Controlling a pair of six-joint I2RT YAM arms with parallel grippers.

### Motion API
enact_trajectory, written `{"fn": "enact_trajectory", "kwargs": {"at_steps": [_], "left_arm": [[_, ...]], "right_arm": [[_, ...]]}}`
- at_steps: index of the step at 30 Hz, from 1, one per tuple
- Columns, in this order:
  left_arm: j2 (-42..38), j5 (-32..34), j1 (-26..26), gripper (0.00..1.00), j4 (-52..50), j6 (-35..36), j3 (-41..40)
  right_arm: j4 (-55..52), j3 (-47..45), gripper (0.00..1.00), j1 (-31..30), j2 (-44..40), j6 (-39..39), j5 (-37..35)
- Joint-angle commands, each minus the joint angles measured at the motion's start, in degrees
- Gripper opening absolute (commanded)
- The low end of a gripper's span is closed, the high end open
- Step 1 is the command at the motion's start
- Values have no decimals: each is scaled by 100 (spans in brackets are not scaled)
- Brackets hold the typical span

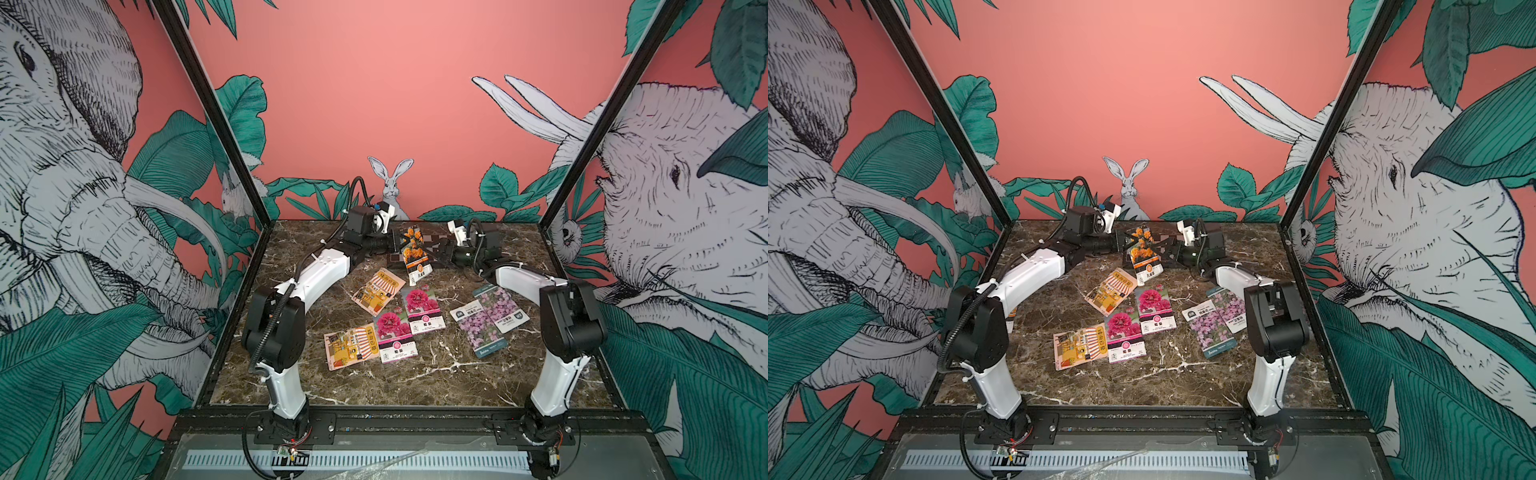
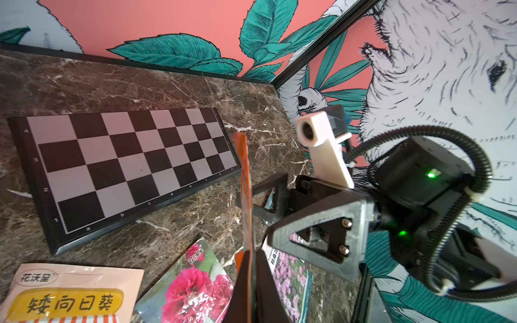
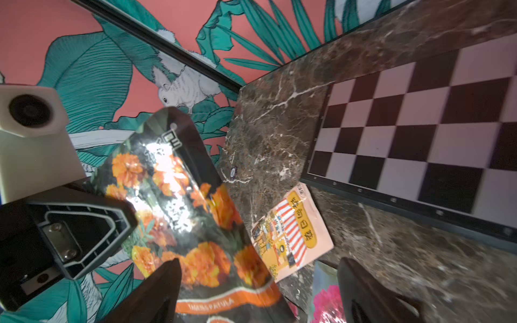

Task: Arrange the seed packets in a row
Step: Place the seed packet at the center of the board.

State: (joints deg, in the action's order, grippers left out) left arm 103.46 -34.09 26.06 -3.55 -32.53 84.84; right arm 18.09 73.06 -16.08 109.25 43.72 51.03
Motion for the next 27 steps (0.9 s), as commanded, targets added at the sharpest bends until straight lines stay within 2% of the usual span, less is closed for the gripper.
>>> {"fn": "enact_trajectory", "kwargs": {"at_steps": [1, 5, 10, 14, 23, 27], "left_arm": [[-198, -402, -57, 0, 78, -324, 242], [-206, -450, -123, 0, 45, -354, 261], [-321, -450, -296, 0, -63, -298, 127], [-386, -426, -402, 0, -210, -183, 60], [-382, -450, -535, 0, -396, -21, 33], [-441, -452, -558, 0, -339, -58, -19]], "right_arm": [[906, 485, 89, -150, 188, 478, 634], [1472, 734, 85, -251, 396, 980, 948], [2258, 692, 67, -229, 405, 1552, 1160], [2200, 550, 50, -214, 262, 1500, 1177], [1929, 389, 25, -149, 110, 1420, 964], [1763, 369, 8, -89, 94, 1491, 686]]}}
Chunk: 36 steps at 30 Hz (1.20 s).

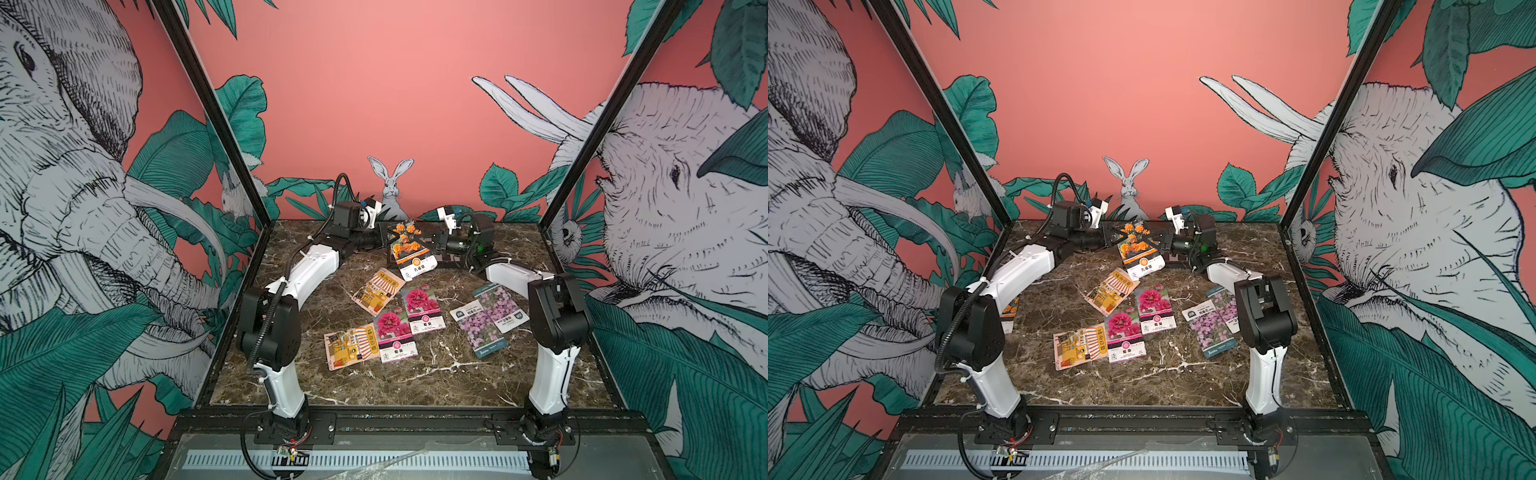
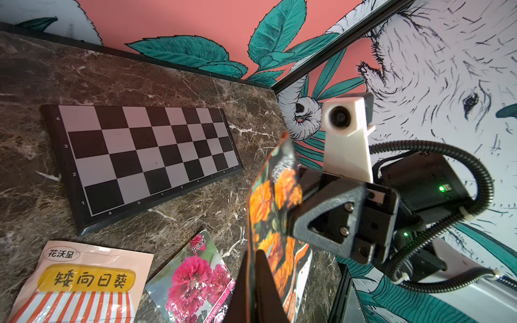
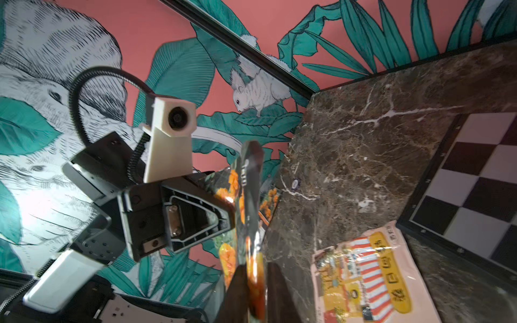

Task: Arrange the seed packets in a row
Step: Place the seed packet at the center of the board.

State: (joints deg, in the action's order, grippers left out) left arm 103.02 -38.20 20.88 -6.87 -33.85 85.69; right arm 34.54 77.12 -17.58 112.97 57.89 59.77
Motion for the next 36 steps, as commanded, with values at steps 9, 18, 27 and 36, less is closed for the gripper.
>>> {"fn": "enact_trajectory", "kwargs": {"at_steps": [9, 18, 27, 36], "left_arm": [[-638, 197, 15, 44, 1583, -1258, -966], [-511, 581, 371, 48, 2276, -1780, -1282], [-422, 598, 372, 13, 2025, -1544, -1078], [-744, 591, 54, 0, 753, -564, -1046]], "right_arm": [[1435, -496, 0, 3, -448, 1526, -1355], [1829, -713, 0, -208, -504, 2347, -2131], [1693, -900, 0, -218, -545, 2300, -2190], [422, -1229, 46, -44, -908, 1233, -2075]]}}
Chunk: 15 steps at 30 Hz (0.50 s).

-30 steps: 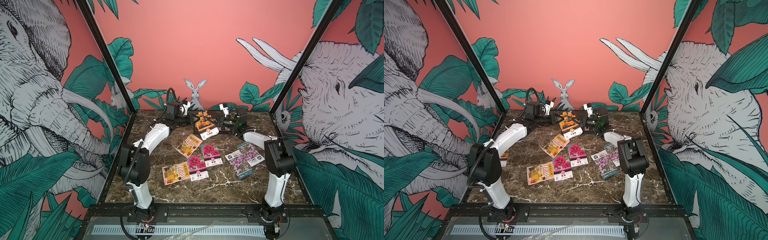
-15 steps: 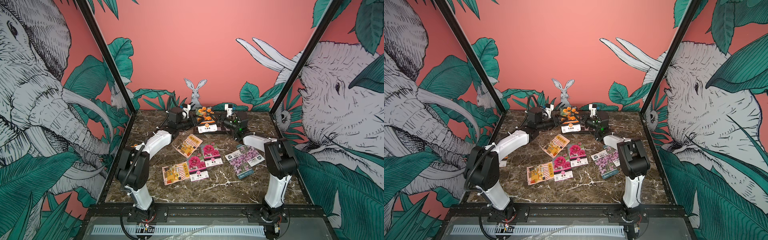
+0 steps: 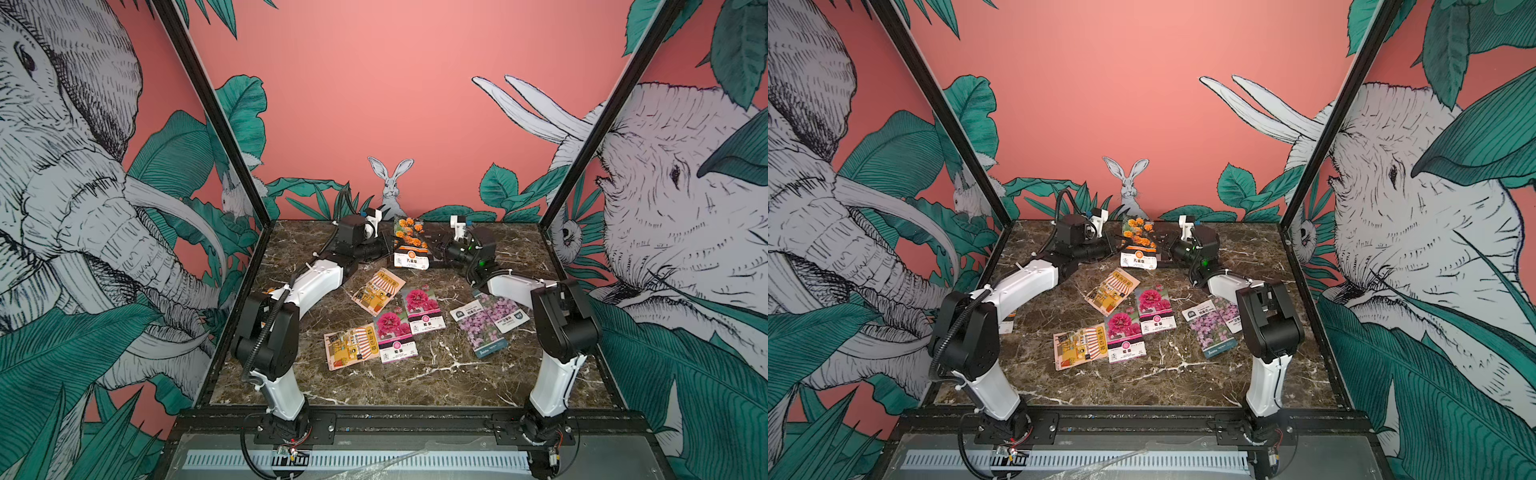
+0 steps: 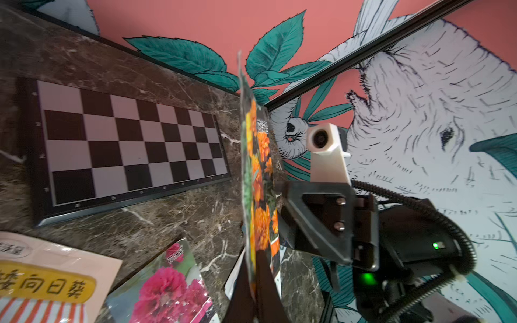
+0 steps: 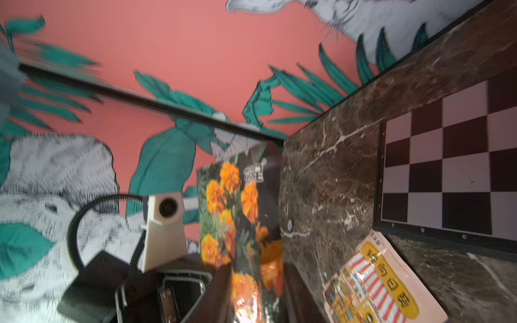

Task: Arrange the seed packets in a row
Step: Place the seed packet at the center of the board.

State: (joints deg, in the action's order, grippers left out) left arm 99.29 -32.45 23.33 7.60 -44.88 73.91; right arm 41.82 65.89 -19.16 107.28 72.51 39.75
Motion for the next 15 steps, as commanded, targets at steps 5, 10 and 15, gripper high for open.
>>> {"fn": "enact_trajectory", "kwargs": {"at_steps": [5, 10, 15], "left_arm": [[-674, 42, -706, 0, -2803, 2014, 386], [-840, 728, -1393, 0, -4843, 3611, 565], [-900, 1705, -1944, 0, -5732, 4542, 370]], "right_arm": [[-827, -812, 64, 519, -863, -890, -77], [-2185, -1103, 74, 624, -1476, -2230, -345], [-2543, -1277, 76, 644, -1668, -2637, -554]]}}
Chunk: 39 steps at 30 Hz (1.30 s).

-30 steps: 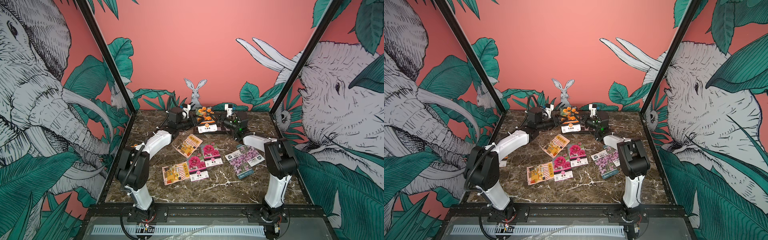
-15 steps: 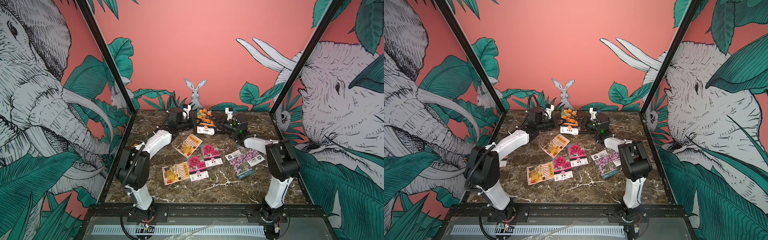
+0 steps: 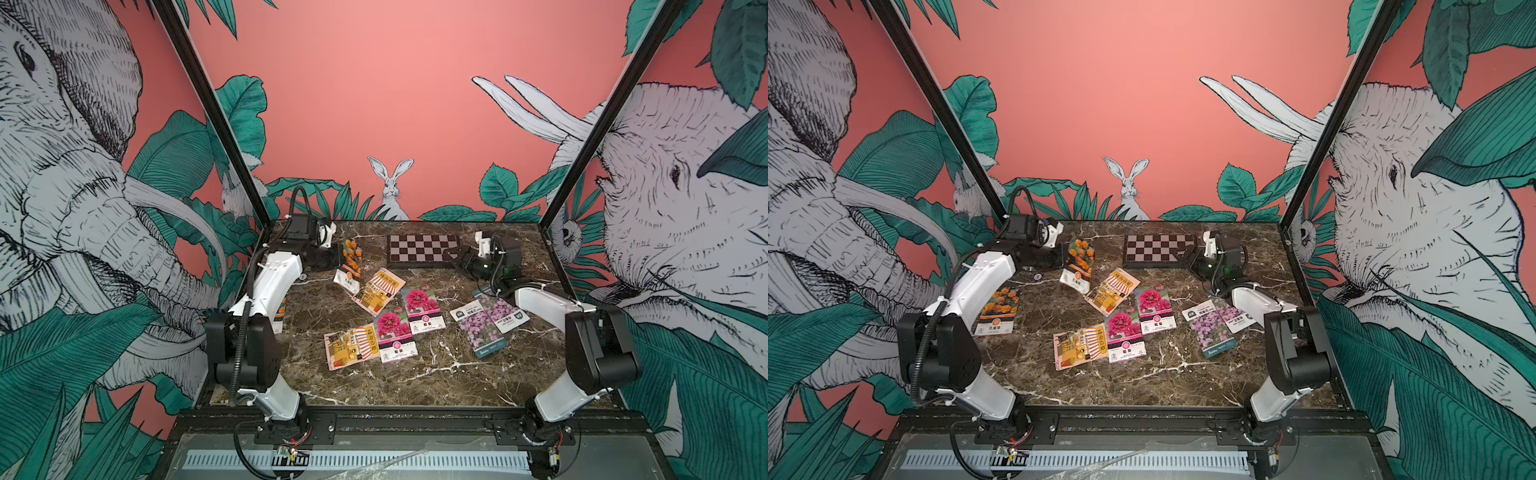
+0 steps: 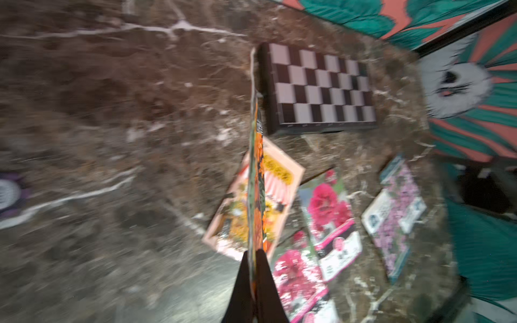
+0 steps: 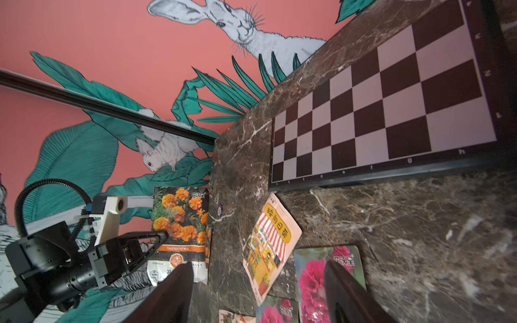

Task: Arrange the seed packets in a row
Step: Place the seed packet at the center of the board.

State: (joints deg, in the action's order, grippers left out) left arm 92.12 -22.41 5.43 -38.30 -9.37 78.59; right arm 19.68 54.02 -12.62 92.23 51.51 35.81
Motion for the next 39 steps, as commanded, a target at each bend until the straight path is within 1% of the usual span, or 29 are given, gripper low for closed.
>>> {"fn": "enact_trajectory", "kwargs": {"at_steps": [1, 6, 13, 15, 20, 23, 27, 31, 39], "left_arm": [[-206, 802, -215, 0, -1122, 1034, -216], [-299, 788, -540, 2, -860, 1169, -756], [-134, 1431, -920, 3, -879, 1297, -1069], [-41, 1573, -932, 4, -887, 1425, -1144], [264, 2397, -939, 3, -927, 1598, -1347], [376, 2722, -939, 4, -776, 1610, -1535], [455, 2921, -939, 7, -507, 1637, -1736], [594, 3158, -938, 11, -432, 1776, -1735], [693, 3339, -939, 15, -248, 2363, -1685]], "right_arm": [[-326, -94, 76, -10, -122, -536, -134], [-94, -99, 76, 5, 165, -331, 102], [-8, -163, 76, 108, 165, -264, 204], [8, -200, 76, 167, 133, -254, 233], [10, -284, 75, 270, 9, -255, 238], [5, -318, 75, 291, -2, -252, 233], [18, -338, 75, 308, 2, -235, 233], [18, -345, 75, 312, 5, -220, 235], [60, -345, 75, 314, 4, -140, 189]]}}
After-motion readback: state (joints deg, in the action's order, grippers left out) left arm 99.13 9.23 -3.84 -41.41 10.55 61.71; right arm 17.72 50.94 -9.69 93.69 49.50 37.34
